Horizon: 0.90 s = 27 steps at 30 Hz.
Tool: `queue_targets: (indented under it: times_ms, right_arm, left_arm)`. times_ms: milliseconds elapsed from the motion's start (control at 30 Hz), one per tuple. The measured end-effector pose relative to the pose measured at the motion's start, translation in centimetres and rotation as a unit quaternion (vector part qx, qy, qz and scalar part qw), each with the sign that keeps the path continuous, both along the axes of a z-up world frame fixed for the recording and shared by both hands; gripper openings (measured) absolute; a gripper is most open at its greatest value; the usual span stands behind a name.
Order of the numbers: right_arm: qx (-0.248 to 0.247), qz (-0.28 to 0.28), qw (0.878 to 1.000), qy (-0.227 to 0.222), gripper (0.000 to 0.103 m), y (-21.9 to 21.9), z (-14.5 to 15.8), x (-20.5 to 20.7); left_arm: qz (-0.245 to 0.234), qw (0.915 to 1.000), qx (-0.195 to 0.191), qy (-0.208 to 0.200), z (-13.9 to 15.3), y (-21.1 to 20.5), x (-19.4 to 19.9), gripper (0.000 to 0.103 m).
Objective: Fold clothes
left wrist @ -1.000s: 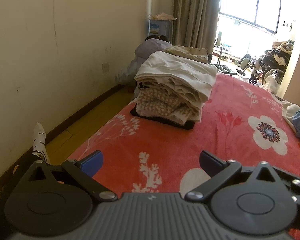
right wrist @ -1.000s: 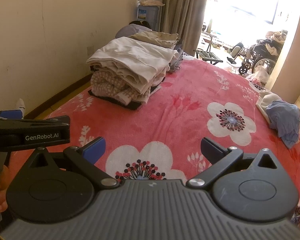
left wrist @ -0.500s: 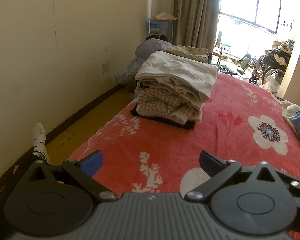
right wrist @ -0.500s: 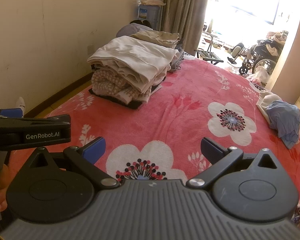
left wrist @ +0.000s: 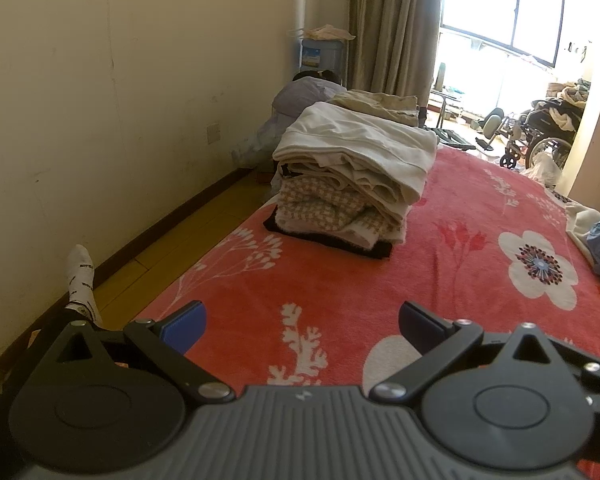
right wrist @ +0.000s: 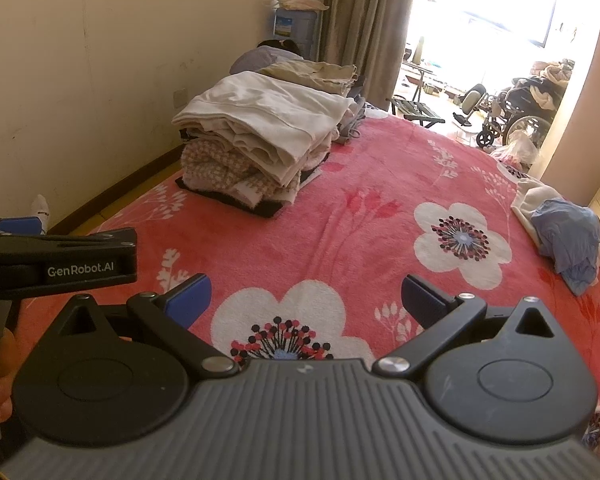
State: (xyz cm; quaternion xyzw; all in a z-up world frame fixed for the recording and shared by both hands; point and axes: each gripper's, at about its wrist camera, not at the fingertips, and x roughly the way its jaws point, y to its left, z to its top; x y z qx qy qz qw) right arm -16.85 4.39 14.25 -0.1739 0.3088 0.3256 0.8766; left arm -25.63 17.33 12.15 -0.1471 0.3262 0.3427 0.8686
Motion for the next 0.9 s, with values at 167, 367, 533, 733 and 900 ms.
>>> queue_targets:
  times_ms: [167,367,533,733,900]
  right_arm:
    - [0.000,-0.001,1.000,0.000,0.102,-0.01,0.00,0.03]
    - [-0.001,-0.001,1.000,0.000,0.102,0.03,0.01,0.02]
    - [-0.002,0.000,1.000,0.001,0.102,0.02,0.03,-0.02]
    - [-0.002,-0.001,1.000,0.002,0.102,0.05,0.01,0.02]
    - [-0.003,-0.001,1.000,0.003,0.102,0.11,-0.03,-0.01]
  left_arm:
    - [0.002,1.0000,0.000,0.001,-0.01,-0.11,-0.15,0.103]
    - [0.003,1.0000,0.001,0.001,0.07,0.01,-0.28,0.103]
    - [0.003,1.0000,0.000,0.002,0.03,0.10,-0.31,0.103]
    - [0.003,1.0000,-0.001,0.004,-0.07,0.22,-0.21,0.103]
    - [0.004,1.0000,-0.002,0.005,-0.23,0.10,-0.19,0.103]
